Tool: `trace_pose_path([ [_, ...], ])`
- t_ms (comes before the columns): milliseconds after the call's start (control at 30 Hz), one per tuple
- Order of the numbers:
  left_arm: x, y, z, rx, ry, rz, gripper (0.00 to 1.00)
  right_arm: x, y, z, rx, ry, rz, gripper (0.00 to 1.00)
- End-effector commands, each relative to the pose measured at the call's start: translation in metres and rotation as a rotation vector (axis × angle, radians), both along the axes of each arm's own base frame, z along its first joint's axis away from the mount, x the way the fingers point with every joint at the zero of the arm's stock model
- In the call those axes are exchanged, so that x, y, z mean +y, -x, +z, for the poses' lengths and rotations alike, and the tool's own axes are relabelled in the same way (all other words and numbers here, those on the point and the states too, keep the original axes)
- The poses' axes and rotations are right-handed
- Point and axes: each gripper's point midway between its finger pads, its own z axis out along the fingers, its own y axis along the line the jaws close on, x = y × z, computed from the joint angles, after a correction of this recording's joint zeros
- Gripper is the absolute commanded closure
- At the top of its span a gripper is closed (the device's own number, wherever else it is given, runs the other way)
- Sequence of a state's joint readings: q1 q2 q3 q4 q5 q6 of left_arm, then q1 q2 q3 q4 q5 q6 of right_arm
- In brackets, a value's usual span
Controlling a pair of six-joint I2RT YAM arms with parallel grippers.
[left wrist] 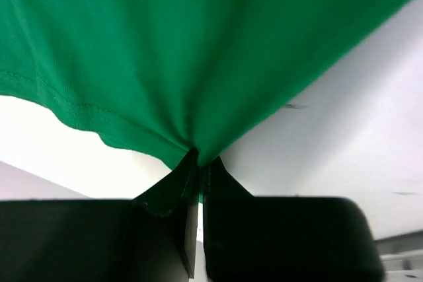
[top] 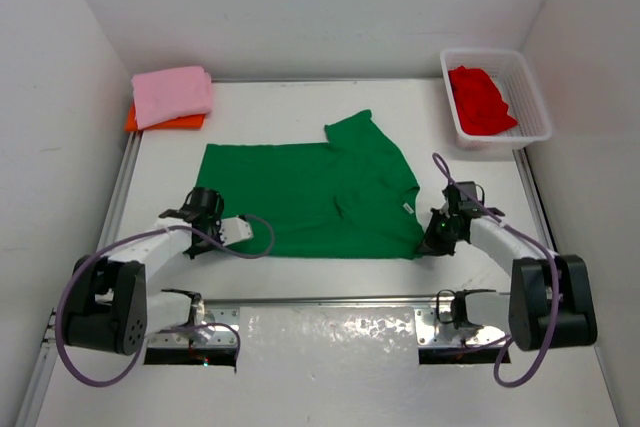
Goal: Fold and stack the t-shirts
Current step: Fold the flattened tshirt in 1/3 of the way, then grap the side of the flattened tshirt furthest away from the robot with both arms
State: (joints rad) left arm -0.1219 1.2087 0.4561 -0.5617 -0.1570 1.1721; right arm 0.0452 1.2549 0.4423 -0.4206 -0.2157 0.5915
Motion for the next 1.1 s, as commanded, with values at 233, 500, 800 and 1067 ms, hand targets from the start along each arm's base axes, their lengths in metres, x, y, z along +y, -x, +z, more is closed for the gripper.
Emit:
trace_pose_path([
  [233,0.001,0.042,0.014,0.055,0.025,0.023,1.00,-0.019,0.049,-0.001,0.064,0.075,-0.076,1.00],
  [500,0.014,0.042,0.019,0.063,-0.060,0.023,0.00,-0.027,0.019,0.041,-0.025,0.124,-0.036,0.25],
  [800,-0.006,-0.114,0.149,-0.337,0.193,0.278,0.04,0.005,-0.148,0.178,-0.431,0.077,0.151,0.59],
  [1067,-0.009,-0.225,0.123,-0.123,0.625,0.736,0.67,0.043,-0.326,0.184,-0.477,0.007,0.137,0.60],
])
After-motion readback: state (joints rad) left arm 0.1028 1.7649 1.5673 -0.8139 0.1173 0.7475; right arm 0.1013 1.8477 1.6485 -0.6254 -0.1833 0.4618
